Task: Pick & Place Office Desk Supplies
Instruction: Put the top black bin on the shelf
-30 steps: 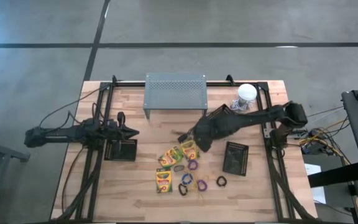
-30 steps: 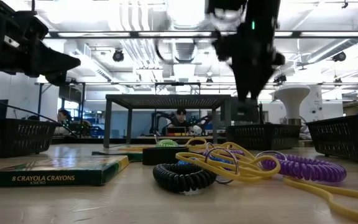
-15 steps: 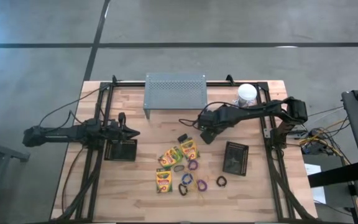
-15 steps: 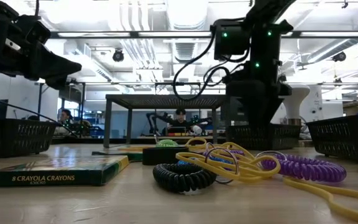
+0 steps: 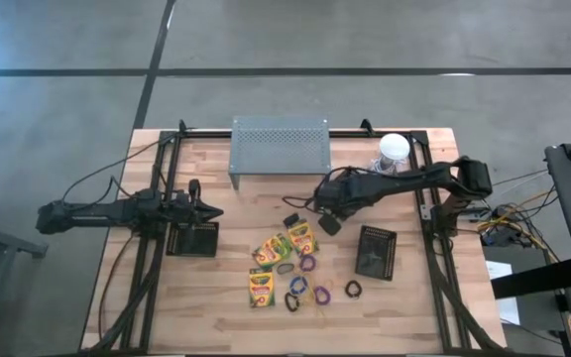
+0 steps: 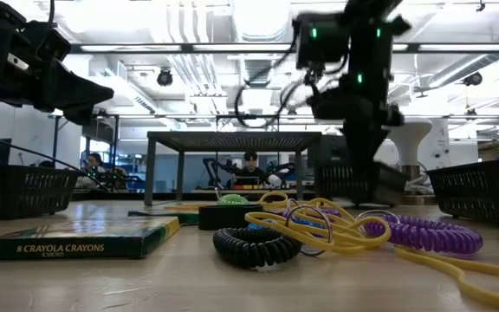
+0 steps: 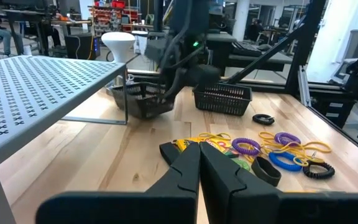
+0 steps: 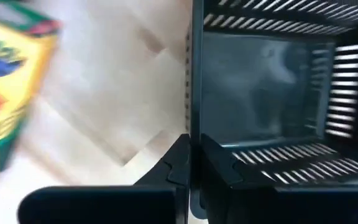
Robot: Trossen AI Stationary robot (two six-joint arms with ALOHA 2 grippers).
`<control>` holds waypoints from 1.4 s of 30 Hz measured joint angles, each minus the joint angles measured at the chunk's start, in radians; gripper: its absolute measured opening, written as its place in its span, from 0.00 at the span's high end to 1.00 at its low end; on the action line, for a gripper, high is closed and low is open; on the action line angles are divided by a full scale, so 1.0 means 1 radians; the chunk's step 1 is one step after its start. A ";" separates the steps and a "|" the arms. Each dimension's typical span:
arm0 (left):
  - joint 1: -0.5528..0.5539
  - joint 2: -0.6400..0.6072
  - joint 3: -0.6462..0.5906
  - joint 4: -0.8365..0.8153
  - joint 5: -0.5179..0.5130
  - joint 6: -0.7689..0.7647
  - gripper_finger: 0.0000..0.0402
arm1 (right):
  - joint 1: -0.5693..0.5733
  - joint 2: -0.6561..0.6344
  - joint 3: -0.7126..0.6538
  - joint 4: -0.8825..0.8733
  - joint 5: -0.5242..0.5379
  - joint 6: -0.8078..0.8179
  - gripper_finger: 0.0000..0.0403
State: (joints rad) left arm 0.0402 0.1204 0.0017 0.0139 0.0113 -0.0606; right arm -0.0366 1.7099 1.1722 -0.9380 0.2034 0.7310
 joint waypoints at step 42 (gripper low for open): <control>0.000 0.000 0.000 0.003 0.000 -0.019 0.96 | -0.245 0.007 0.442 -0.014 0.040 -1.068 0.97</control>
State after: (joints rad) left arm 0.0402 0.1204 0.0017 0.0174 0.0113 -0.0799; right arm -0.2820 1.7168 1.6142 -0.9524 0.2434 -0.3373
